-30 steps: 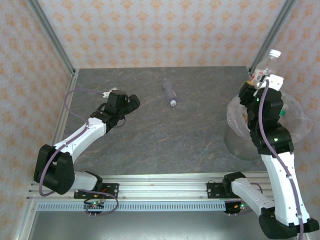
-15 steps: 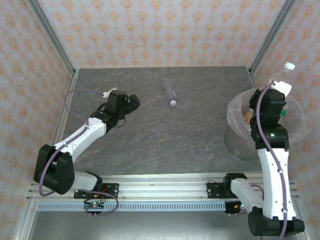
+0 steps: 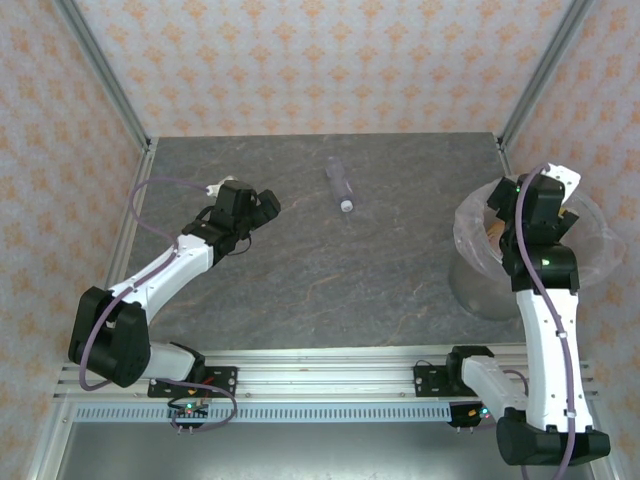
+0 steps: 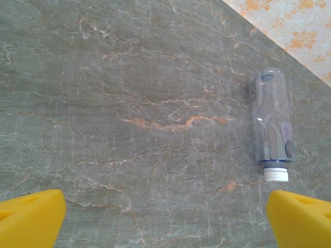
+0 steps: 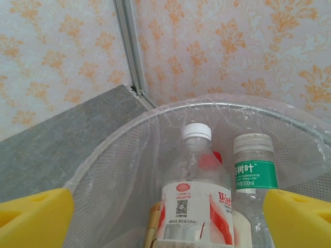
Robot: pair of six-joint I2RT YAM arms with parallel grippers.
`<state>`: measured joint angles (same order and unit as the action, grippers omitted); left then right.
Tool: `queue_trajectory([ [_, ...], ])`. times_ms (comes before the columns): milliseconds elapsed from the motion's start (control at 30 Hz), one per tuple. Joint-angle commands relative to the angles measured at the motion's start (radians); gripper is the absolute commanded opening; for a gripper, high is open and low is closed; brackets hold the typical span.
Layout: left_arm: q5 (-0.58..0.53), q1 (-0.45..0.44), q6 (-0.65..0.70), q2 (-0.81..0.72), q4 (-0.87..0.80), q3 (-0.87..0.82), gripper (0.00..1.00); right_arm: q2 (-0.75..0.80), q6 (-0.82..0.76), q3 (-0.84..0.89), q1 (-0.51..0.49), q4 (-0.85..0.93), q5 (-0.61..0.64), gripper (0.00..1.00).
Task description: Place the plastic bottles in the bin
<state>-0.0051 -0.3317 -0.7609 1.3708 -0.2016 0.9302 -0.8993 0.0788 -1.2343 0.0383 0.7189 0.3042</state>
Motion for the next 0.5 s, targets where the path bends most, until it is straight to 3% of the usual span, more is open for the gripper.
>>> queue_trajectory([
  [0,-0.006,0.003,-0.007,0.009,-0.018,0.008,1.0,0.008,0.026,-0.049,-0.001,0.041,-0.098,0.96],
  [33,-0.007,0.004,-0.007,0.009,-0.019,0.008,1.0,0.008,0.027,-0.052,-0.006,0.032,-0.144,1.0],
  [300,-0.024,0.003,-0.008,0.0,-0.021,0.0,1.0,-0.039,0.039,-0.087,-0.164,-0.064,-0.342,0.99],
  [467,-0.044,0.004,-0.011,-0.02,-0.03,-0.013,1.0,-0.135,0.001,-0.124,-0.352,-0.102,-0.306,0.99],
])
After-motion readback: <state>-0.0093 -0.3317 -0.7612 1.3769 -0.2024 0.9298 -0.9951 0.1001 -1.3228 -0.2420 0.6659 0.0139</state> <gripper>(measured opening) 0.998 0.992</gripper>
